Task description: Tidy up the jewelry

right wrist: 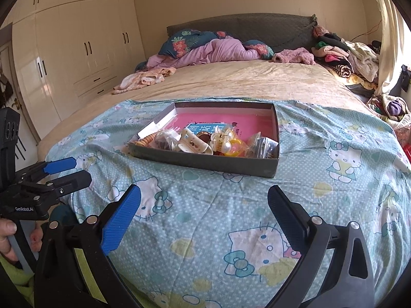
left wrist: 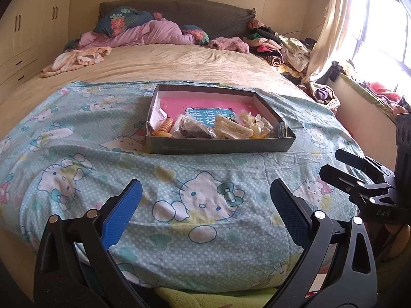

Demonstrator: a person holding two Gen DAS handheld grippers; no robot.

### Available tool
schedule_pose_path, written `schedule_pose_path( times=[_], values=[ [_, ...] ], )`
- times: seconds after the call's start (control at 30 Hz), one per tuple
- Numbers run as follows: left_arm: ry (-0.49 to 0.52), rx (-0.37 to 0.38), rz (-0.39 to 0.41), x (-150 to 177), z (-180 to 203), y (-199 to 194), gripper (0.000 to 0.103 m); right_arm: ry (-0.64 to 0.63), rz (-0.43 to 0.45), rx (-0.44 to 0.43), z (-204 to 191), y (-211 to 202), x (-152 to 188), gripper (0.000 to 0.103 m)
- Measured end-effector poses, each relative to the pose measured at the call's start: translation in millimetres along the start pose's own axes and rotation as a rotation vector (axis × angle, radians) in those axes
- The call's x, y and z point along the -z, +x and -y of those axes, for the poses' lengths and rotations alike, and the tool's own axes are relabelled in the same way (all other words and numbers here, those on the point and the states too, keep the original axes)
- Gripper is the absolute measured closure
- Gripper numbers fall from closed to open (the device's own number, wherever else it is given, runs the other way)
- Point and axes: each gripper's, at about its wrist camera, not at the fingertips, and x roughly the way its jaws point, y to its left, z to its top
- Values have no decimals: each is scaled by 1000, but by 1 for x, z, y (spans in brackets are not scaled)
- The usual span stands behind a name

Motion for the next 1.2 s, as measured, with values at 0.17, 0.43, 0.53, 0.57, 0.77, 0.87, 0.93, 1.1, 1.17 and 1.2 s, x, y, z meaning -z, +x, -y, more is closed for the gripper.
schedule_pose_path(
  times=[0.17, 0.43, 0.53, 0.57, 0.77, 0.87, 0.93, 1.1, 1.17, 1.2],
  values=[
    [4, -8, -6, 1, 0, 0, 10, 0, -9, -7, -1, 1, 2, 5],
    [5, -14, -6, 3, 2, -1, 10, 4, -7, -4, 0, 0, 1, 5],
    [6, -16, -6, 3, 3, -1, 10, 6, -5, -3, 1, 0, 0, 5],
    [6, -16, -6, 3, 3, -1, 10, 7, -5, -3, 1, -1, 0, 5],
    [3, -18, -5, 3, 2, -1, 10, 7, -4, -3, 1, -1, 0, 5],
    [-1, -21, -8, 3, 2, -2, 10, 6, -5, -4, 1, -1, 0, 5],
    [0, -24, -9, 4, 2, -2, 10, 7, -6, -4, 1, -1, -1, 5],
    [-1, -23, -9, 4, 2, -3, 10, 6, -5, -3, 1, -1, -1, 5],
    [-2, -26, -10, 3, 2, -2, 10, 7, -5, -4, 1, -1, -1, 5],
    [-2, -27, -11, 4, 2, -2, 10, 7, -6, -3, 1, -1, -1, 5]
  ],
)
